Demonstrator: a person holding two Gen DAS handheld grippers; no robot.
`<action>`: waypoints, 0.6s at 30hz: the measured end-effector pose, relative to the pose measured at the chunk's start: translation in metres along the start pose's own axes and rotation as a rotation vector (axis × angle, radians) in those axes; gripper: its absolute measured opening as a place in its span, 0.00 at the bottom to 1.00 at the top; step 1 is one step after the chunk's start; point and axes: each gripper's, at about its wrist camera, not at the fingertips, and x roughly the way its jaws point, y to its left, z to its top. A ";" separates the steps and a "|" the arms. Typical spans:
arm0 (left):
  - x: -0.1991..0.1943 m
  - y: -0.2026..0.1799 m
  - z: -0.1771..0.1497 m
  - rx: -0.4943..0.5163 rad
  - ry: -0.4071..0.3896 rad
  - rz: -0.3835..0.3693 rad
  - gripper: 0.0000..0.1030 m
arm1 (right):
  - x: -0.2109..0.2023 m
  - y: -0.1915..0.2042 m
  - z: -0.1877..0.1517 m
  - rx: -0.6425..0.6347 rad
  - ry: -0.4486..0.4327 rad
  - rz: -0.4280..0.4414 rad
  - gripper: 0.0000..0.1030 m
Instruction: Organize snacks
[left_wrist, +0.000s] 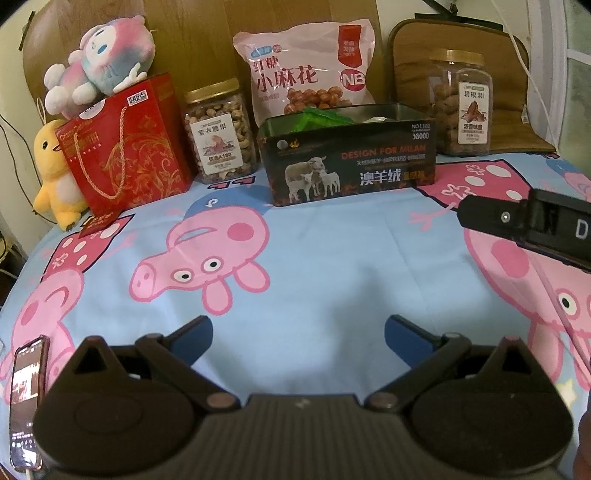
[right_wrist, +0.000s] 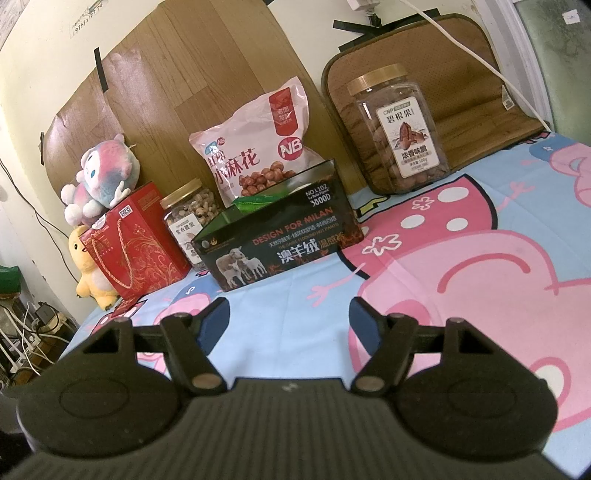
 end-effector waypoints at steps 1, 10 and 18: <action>0.000 0.000 0.000 0.000 -0.002 0.002 1.00 | 0.000 0.000 0.000 0.000 0.000 0.000 0.71; -0.005 0.005 0.004 0.002 -0.031 0.034 1.00 | -0.001 0.000 0.000 0.000 0.000 0.000 0.71; -0.009 0.010 0.010 -0.001 -0.055 0.077 1.00 | 0.000 0.000 0.001 0.000 0.001 0.000 0.71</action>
